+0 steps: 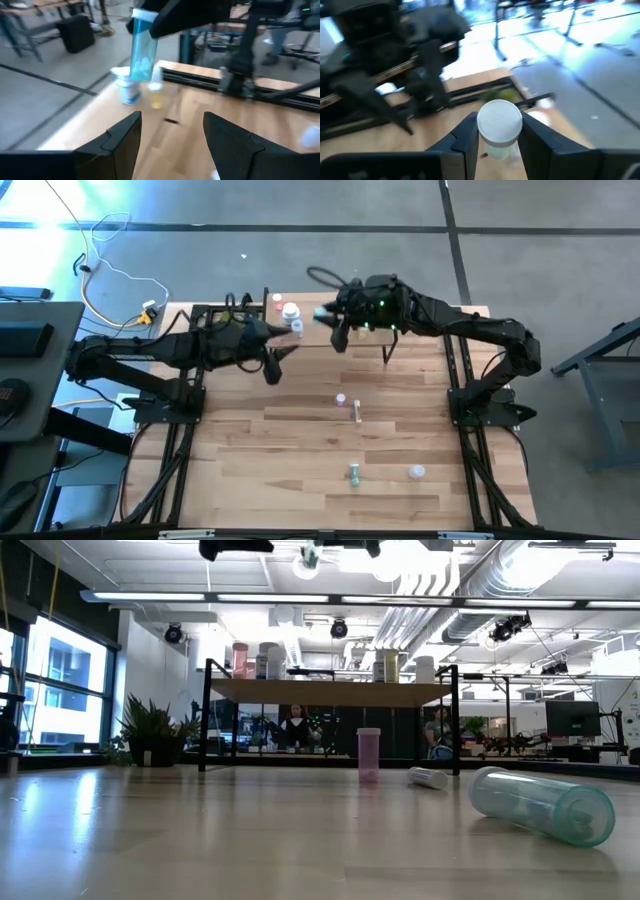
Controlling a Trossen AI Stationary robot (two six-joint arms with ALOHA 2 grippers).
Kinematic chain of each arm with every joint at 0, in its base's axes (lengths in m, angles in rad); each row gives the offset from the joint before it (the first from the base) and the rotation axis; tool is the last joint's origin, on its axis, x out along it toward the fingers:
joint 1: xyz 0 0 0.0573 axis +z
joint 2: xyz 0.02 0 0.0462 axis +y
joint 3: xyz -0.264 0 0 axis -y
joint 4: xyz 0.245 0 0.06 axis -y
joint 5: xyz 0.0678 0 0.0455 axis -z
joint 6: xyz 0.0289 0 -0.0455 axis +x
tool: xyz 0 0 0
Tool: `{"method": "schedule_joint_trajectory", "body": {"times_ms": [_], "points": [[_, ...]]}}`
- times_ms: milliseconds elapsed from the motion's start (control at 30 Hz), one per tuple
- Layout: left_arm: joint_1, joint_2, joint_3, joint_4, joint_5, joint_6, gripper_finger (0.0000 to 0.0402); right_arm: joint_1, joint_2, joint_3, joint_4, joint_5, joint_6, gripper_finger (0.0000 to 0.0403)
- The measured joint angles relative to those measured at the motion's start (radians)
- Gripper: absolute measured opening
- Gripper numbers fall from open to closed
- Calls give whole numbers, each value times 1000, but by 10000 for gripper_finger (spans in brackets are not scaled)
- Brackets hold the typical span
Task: Pick and place medicine bottles onto shelf by color
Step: Put the left green pill bottle on the shelf
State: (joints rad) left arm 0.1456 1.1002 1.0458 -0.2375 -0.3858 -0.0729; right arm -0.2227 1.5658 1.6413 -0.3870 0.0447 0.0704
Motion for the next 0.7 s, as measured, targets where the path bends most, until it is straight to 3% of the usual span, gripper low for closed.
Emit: {"method": "schedule_joint_trajectory", "body": {"times_ms": [167,500,700], "points": [[92,-27,0,-11,44,56,204,-69,0,0,42,59,0,103],[332,-59,0,-13,467,80,204,-209,35,0,145,97,62,103],[438,-59,0,-28,554,145,204,-229,108,0,139,108,114,103]]}}
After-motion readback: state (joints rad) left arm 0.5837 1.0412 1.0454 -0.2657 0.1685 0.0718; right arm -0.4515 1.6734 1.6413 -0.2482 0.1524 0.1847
